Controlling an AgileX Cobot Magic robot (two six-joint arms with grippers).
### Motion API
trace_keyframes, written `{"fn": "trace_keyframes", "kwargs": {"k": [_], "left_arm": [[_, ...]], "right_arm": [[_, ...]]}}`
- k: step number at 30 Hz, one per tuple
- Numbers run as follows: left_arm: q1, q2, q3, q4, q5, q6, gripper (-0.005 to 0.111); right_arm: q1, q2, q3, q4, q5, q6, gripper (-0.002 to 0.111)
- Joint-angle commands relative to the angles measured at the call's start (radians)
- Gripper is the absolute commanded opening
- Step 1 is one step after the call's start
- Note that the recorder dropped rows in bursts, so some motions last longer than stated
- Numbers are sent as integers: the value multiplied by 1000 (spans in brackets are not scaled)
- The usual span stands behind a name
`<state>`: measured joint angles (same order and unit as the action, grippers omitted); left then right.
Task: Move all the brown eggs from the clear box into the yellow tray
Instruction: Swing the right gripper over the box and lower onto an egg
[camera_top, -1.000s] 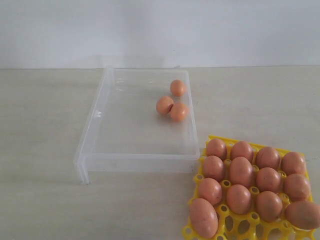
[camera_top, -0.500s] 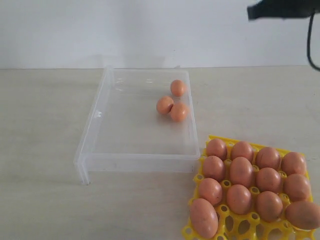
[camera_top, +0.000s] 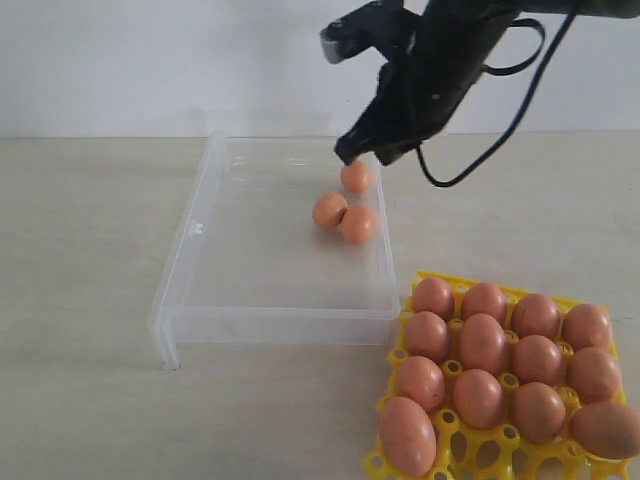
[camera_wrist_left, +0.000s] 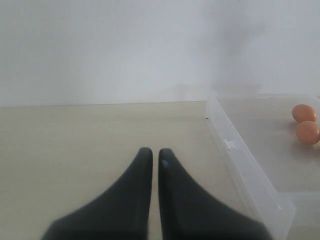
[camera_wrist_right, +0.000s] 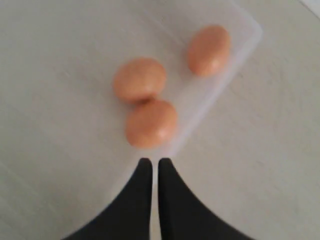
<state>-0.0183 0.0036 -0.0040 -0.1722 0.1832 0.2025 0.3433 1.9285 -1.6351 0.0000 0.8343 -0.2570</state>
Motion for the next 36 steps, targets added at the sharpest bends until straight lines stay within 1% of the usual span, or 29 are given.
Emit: {"fn": "trace_keyframes", "kwargs": {"k": [1,2,4,6,9,11,12,17,21,29,31,36], "left_arm": [[-6,-4,4,2,-2,0,4],[-6,-4,4,2,-2,0,4],[-6,-4,4,2,-2,0,4],[-6,-4,4,2,-2,0,4],[-6,-4,4,2,-2,0,4],[-6,-4,4,2,-2,0,4],[-6,-4,4,2,-2,0,4],[-6,-4,4,2,-2,0,4],[-6,-4,4,2,-2,0,4],[-6,-4,4,2,-2,0,4],[-6,-4,4,2,-2,0,4],[-6,-4,4,2,-2,0,4]], "right_arm": [[33,49,-49,152,-108,-138,0],[43,57,-49,164,-127,-184,1],[59,77,-49,169,-162,-226,8],[65,109,-49,169,-198,-227,21],[68,158,-49,169,-243,-191,43],[68,193,-49,169,-282,-134,52],[68,208,-49,169,-306,-95,54],[66,256,-49,167,-422,74,54],[55,280,-53,165,-470,155,54],[-30,316,-53,167,-421,398,54],[-45,316,-53,171,-400,410,54],[-45,316,-53,184,-390,400,54]]}}
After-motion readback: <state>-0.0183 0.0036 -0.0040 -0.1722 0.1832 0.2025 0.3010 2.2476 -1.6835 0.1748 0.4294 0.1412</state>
